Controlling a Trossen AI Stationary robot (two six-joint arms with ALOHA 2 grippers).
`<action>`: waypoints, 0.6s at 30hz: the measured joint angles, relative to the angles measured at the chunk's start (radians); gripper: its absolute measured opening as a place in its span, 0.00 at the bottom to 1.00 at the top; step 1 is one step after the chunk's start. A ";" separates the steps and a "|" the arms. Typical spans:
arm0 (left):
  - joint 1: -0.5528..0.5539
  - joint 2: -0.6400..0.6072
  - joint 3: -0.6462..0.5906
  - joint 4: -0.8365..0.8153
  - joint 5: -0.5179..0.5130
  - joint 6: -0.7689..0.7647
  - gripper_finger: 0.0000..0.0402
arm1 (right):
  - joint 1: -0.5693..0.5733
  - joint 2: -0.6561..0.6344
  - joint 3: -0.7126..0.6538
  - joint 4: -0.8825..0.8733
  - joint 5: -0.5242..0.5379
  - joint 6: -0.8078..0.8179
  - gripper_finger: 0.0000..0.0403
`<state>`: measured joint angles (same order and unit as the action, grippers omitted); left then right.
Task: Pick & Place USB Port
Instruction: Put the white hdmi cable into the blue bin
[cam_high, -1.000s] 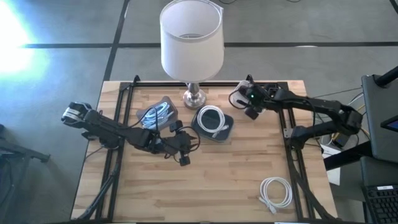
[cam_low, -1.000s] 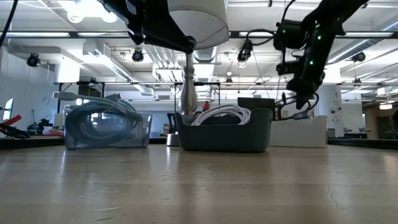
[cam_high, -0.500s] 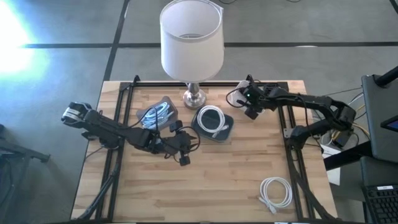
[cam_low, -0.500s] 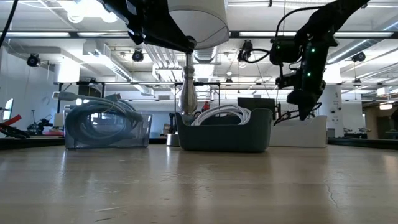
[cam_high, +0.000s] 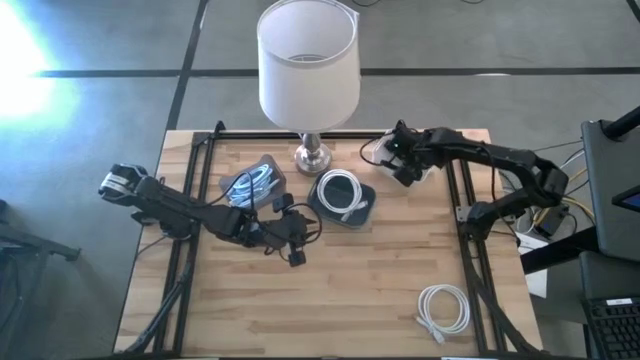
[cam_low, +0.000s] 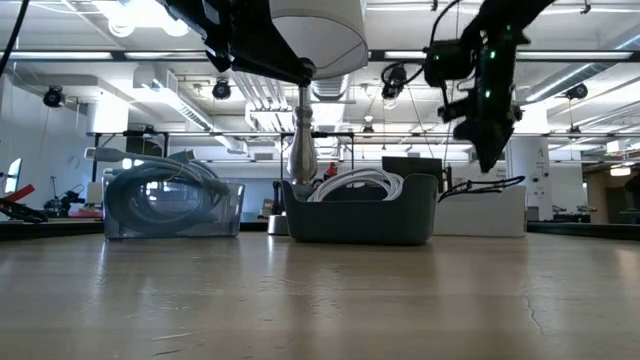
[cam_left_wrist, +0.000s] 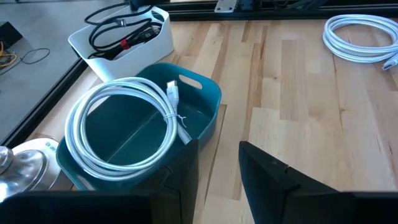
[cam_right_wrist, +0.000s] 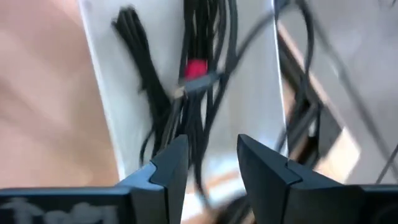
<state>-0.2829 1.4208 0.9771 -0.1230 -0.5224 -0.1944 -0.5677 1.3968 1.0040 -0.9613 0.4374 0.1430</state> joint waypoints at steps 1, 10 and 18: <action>0.000 0.000 0.000 0.000 0.000 0.000 0.29 | 0.006 -0.002 0.029 -0.065 -0.013 0.035 0.34; 0.000 0.000 -0.001 0.000 0.000 0.000 0.29 | 0.181 -0.086 0.146 -0.406 -0.266 0.272 0.32; 0.000 0.000 -0.002 0.000 0.000 0.014 0.29 | 0.521 -0.187 0.053 -0.412 -0.460 0.492 0.34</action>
<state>-0.2829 1.4208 0.9756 -0.1234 -0.5220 -0.1799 -0.0464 1.2099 1.0566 -1.3731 -0.0225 0.6352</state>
